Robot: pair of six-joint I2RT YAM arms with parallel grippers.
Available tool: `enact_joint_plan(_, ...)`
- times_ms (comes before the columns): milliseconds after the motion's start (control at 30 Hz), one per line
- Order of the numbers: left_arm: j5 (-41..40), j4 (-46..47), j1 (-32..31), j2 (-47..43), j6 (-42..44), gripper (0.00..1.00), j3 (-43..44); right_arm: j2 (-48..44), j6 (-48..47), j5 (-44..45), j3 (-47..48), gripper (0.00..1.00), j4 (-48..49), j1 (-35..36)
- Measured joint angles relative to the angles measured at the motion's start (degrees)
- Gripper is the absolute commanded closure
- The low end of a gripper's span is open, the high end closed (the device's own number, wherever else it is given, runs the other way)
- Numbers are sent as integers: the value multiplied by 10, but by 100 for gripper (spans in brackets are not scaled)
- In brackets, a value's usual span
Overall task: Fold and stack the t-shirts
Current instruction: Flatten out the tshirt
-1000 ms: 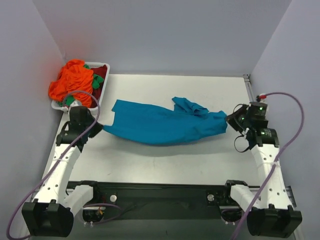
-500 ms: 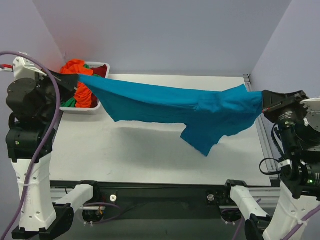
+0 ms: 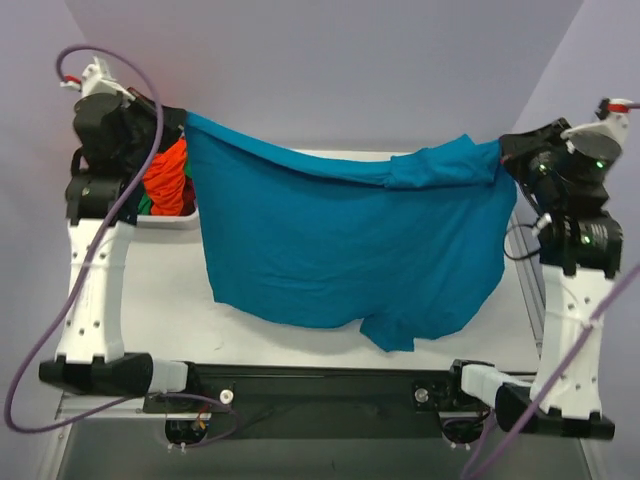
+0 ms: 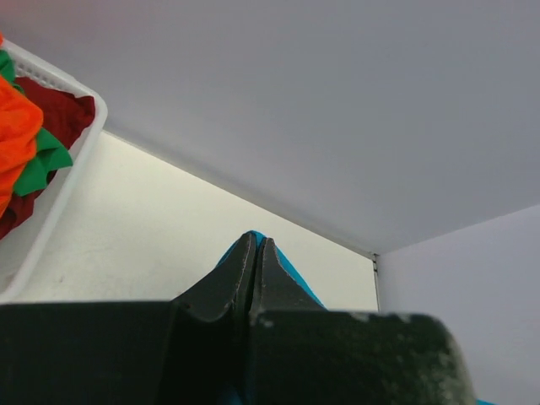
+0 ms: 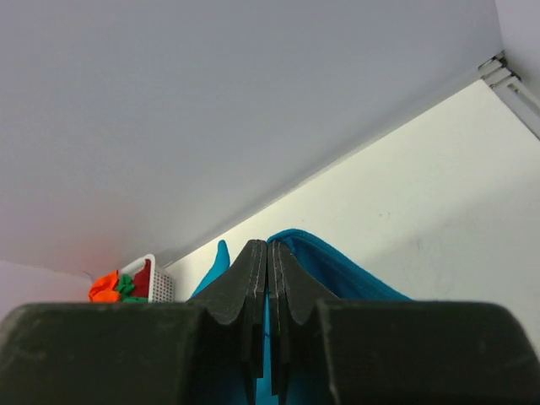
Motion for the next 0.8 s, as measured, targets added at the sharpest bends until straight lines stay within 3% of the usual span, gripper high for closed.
enact_joint_plan(167, 34, 48, 4, 201, -5, 100, 109, 146, 2, -26, 10, 100, 90, 0)
enact_joint_plan(300, 66, 42, 13, 369, -16, 100, 290, 283, 1, -49, 138, 100, 118, 0)
enact_joint_plan(433, 101, 36, 37, 470, -32, 100, 460, 341, 1, -58, 254, 100, 145, 0)
enact_joint_plan(533, 117, 54, 59, 450, -42, 100, 441, 323, 1, -61, 267, 100, 170, -2)
enact_joint_plan(600, 121, 80, 68, 402, -45, 100, 361, 288, 2, -64, 226, 100, 193, -5)
enact_joint_plan(800, 130, 163, 62, 267, -47, 100, 78, 170, 24, -80, -34, 100, 257, -28)
